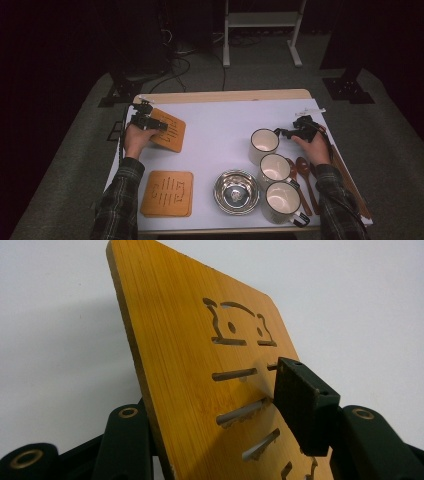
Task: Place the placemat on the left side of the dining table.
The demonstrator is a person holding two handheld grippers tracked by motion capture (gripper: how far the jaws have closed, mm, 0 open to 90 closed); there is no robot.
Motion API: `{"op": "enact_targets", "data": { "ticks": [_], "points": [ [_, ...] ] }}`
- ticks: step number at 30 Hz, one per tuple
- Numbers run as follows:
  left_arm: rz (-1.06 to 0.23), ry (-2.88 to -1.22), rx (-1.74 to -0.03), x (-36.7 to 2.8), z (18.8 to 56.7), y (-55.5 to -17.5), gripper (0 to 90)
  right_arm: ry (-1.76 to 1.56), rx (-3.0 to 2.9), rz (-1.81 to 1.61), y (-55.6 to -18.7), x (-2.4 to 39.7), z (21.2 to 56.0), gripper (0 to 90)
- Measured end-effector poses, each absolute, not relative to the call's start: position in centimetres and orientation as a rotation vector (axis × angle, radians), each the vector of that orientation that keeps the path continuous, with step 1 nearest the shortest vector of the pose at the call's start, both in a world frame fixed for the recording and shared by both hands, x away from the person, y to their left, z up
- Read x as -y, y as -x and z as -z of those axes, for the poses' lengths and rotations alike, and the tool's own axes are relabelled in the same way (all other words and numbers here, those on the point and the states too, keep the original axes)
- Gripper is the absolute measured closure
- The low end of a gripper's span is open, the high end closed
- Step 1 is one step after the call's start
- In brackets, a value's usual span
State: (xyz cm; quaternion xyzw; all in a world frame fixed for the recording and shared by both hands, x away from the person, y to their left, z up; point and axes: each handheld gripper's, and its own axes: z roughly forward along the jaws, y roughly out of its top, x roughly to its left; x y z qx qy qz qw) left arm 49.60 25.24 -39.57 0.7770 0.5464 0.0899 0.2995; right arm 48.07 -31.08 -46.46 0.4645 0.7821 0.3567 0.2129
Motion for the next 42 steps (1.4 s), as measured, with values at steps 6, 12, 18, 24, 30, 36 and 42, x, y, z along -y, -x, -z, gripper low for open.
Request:
{"op": "enact_targets", "data": {
  "ticks": [6,12,18,24,30,36,42],
  "points": [
    [-0.235,-2.060,-1.474,-25.3,39.9,-49.7,42.6,-1.290,-2.171,-0.991,-48.1,31.1,46.5,31.3],
    [-0.212,-2.050,-1.508,-25.5,40.4,-49.8,38.9,-1.289,-2.171,-0.990,-48.1,31.1,46.5,31.3],
    [-0.192,-2.050,-1.530,-25.6,40.9,-50.0,34.4,-1.289,-2.171,-0.990,-48.1,31.1,46.5,31.3],
    [-0.174,-2.053,-1.559,-25.7,41.4,-50.1,28.8,-1.288,-2.171,-0.990,-48.1,31.1,46.5,31.3],
    [-0.172,-2.057,-1.569,-25.6,41.7,-50.2,24.6,-1.289,-2.172,-0.990,-48.1,31.1,46.5,31.3],
    [-0.182,-2.075,-1.578,-25.3,42.0,-50.3,19.5,-1.289,-2.171,-0.990,-48.1,31.1,46.5,31.3],
    [-0.187,-2.086,-1.589,-25.3,42.2,-50.3,15.5,-1.289,-2.171,-0.990,-48.1,31.1,46.5,31.3]
  ]
}}
